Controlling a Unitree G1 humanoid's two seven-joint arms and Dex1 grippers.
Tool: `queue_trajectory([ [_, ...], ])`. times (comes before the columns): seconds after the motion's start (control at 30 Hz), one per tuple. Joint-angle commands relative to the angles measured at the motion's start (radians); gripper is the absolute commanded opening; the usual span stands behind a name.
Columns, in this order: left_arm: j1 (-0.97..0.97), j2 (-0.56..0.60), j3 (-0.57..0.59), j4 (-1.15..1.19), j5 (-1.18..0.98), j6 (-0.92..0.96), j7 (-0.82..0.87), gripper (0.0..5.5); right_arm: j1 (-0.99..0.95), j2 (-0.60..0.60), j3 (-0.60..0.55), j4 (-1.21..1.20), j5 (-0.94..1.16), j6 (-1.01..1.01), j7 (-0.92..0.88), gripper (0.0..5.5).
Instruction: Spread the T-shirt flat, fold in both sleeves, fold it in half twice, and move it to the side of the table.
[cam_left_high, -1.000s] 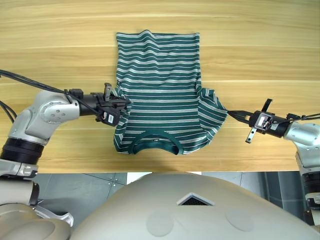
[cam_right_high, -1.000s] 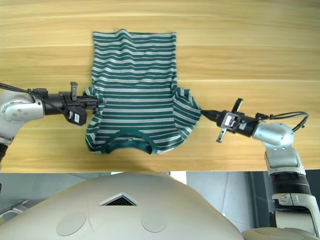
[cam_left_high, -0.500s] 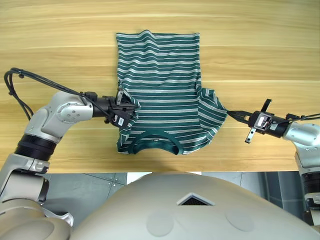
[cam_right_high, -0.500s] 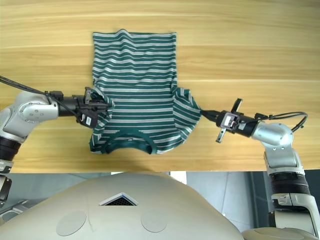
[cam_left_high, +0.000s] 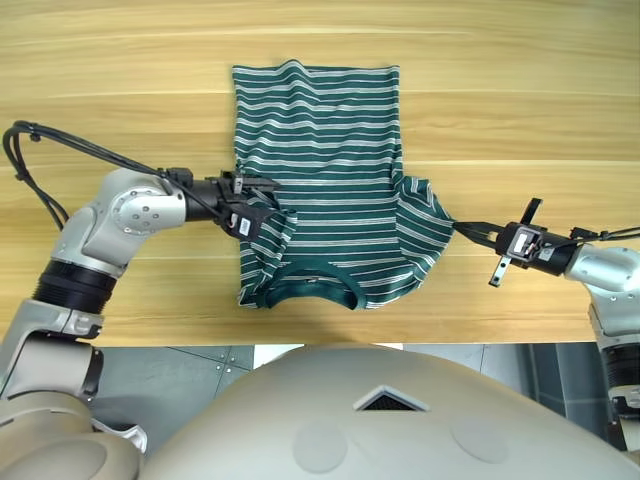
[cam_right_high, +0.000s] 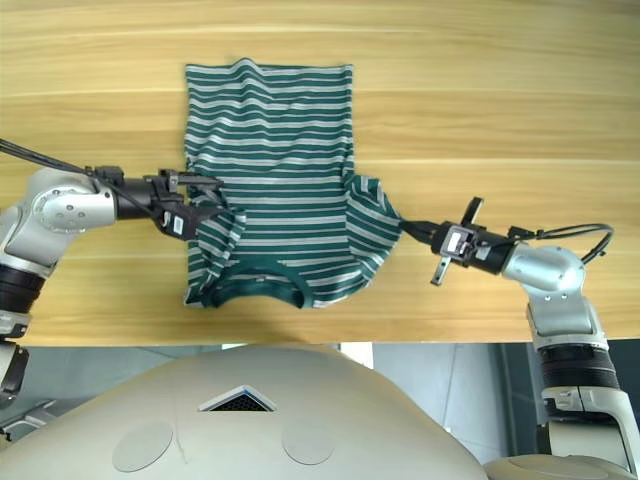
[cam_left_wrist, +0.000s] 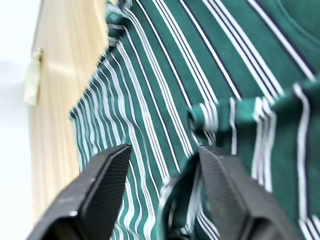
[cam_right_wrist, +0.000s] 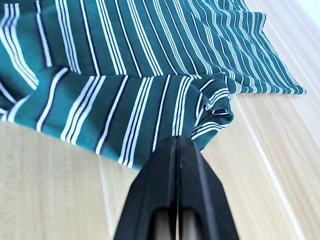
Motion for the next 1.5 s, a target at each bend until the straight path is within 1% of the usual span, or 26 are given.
queue_trajectory([
  [0.03, -0.039, 0.003, 0.032, 0.036, 0.001, -0.001, 0.033, 3.35, -0.014, 0.003, 0.005, -0.007, 0.0, 0.013, -0.004, 0.0],
  [0.07, -0.046, 0.02, 0.048, 0.053, -0.005, -0.003, 0.036, 3.59, -0.015, 0.004, 0.006, -0.005, 0.0, 0.013, -0.004, 0.0],
  [0.23, -0.079, 0.087, 0.132, 0.151, -0.042, -0.021, 0.05, 4.27, -0.021, 0.007, 0.01, 0.006, -0.002, 0.009, -0.007, 0.0],
  [0.37, -0.066, 0.115, 0.141, 0.199, -0.05, -0.042, 0.038, 4.95, -0.018, 0.009, 0.01, 0.004, -0.002, 0.01, -0.009, 0.0],
  [0.47, -0.051, 0.129, 0.145, 0.235, -0.04, -0.053, 0.044, 5.35, -0.013, 0.009, 0.009, 0.008, -0.003, 0.006, -0.009, 0.0],
  [0.73, -0.047, 0.079, 0.099, 0.278, -0.023, -0.067, 0.05, 5.35, -0.01, 0.007, 0.007, 0.005, 0.0, 0.007, -0.009, 0.0],
  [1.1, -0.108, 0.016, 0.066, 0.332, -0.013, -0.075, 0.062, 5.35, -0.006, 0.01, 0.007, 0.005, 0.002, 0.004, -0.009, 0.0],
  [1.3, -0.172, -0.029, 0.055, 0.41, 0.006, -0.089, 0.098, 5.35, -0.004, 0.013, 0.008, 0.006, 0.002, 0.004, -0.011, 0.0],
  [1.5, -0.238, -0.078, 0.035, 0.527, 0.068, -0.113, 0.169, 5.35, -0.009, 0.016, 0.011, 0.007, 0.001, 0.006, -0.012, 0.0],
])
